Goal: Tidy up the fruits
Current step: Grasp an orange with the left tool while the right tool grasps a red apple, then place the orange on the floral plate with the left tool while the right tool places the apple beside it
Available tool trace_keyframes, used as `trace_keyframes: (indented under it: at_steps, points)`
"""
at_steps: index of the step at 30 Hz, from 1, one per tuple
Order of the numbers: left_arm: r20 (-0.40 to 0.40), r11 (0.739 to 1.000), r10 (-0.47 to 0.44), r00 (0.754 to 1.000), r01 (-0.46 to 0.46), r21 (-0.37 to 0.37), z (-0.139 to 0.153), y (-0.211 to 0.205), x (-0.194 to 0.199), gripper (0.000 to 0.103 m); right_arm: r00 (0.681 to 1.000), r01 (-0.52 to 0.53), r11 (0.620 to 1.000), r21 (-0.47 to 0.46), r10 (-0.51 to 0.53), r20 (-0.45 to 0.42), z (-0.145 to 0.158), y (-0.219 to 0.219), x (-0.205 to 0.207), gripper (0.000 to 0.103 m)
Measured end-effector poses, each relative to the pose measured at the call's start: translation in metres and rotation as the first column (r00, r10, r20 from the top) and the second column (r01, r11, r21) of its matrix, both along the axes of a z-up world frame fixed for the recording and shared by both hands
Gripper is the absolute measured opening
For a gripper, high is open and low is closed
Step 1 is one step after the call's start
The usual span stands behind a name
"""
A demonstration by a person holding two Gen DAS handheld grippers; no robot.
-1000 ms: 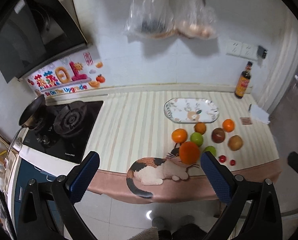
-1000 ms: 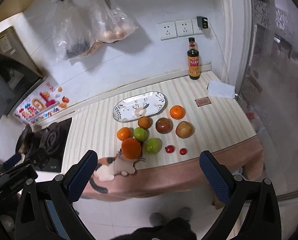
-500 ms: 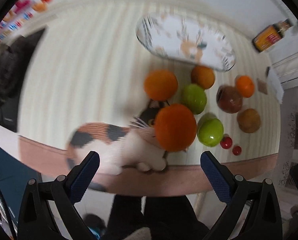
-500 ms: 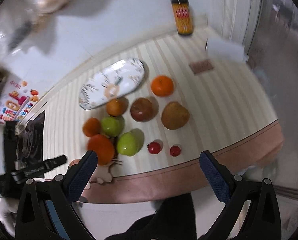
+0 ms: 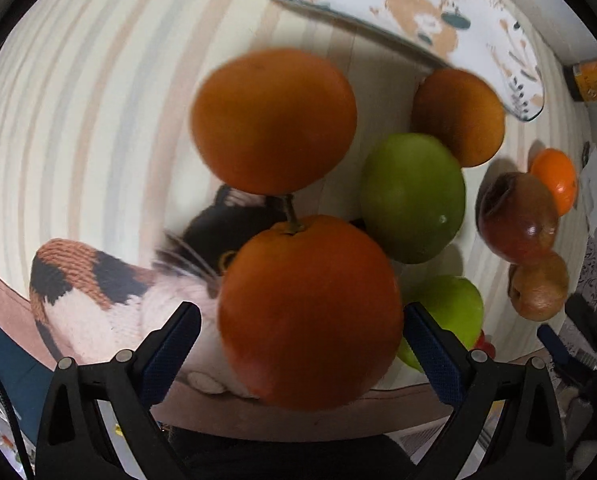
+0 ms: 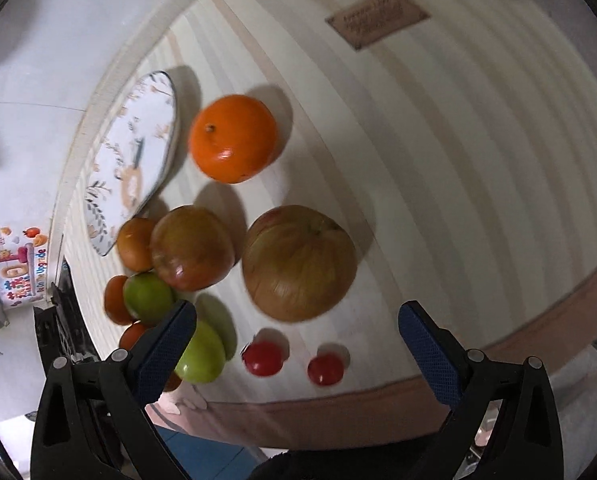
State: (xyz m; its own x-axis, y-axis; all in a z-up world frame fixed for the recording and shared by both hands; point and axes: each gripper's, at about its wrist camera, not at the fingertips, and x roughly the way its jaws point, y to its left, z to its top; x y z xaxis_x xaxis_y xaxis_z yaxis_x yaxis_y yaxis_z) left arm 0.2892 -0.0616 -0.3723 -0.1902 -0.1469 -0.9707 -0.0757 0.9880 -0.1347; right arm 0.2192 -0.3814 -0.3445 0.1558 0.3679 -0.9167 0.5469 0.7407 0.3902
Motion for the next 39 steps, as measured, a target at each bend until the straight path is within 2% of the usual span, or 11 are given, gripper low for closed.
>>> trace_keyframes:
  at_steps: [4,7,8,14,16,20,25,30,34,36,39]
  points:
    - [0.003,1.000,0.006,1.000,-0.006,0.003,-0.007,-0.002,0.002,0.101,0.999,-0.010,1.000,0.007,0.010,-0.032,-0.019,0.001,0.014,0.102]
    - [0.021,1.000,-0.015,1.000,0.015,0.007,-0.005,-0.005,0.005,0.086,0.999,-0.014,1.000,0.006,0.014,-0.049,-0.029,0.003,0.022,0.098]
    - [0.023,1.000,-0.026,0.999,0.026,0.011,0.000,-0.006,0.008,0.076,0.999,-0.013,1.000,0.005,0.013,-0.053,-0.031,0.003,0.023,0.098]
    - [0.063,0.998,-0.056,0.996,0.054,0.033,0.010,-0.013,0.004,0.075,0.997,-0.023,1.000,0.010,0.024,-0.075,-0.037,0.010,0.028,0.085]
    - [0.076,0.998,-0.058,0.995,0.055,0.035,0.012,-0.011,0.001,0.075,0.997,-0.036,0.999,-0.015,0.035,-0.064,-0.034,0.012,0.027,0.070]
    - [0.101,0.993,-0.098,0.990,0.090,0.080,0.009,-0.024,-0.012,0.074,0.999,-0.037,0.999,-0.024,0.036,-0.040,-0.033,0.018,0.030,0.069]
    - [0.125,0.989,-0.127,0.984,0.116,0.096,0.023,-0.030,-0.025,0.074,0.994,-0.108,0.991,-0.077,0.106,-0.029,-0.026,0.028,0.032,0.069]
    - [0.177,0.990,-0.131,0.976,0.120,0.072,0.059,-0.029,-0.030,0.074,0.986,-0.164,0.980,-0.110,0.166,0.012,-0.006,0.037,0.035,0.069]
    - [0.263,0.994,-0.113,0.958,0.111,0.023,0.114,-0.033,-0.018,0.074,0.976,-0.197,0.974,-0.113,0.206,0.072,0.023,0.044,0.045,0.069]
    - [0.321,0.994,-0.099,0.942,0.107,-0.007,0.148,-0.036,-0.001,0.074,0.968,-0.214,0.971,-0.109,0.226,0.107,0.041,0.046,0.055,0.069]
    - [0.368,0.992,-0.089,0.926,0.116,-0.051,0.172,-0.037,0.040,0.074,0.947,-0.261,0.959,-0.106,0.276,0.166,0.065,0.059,0.083,0.069]
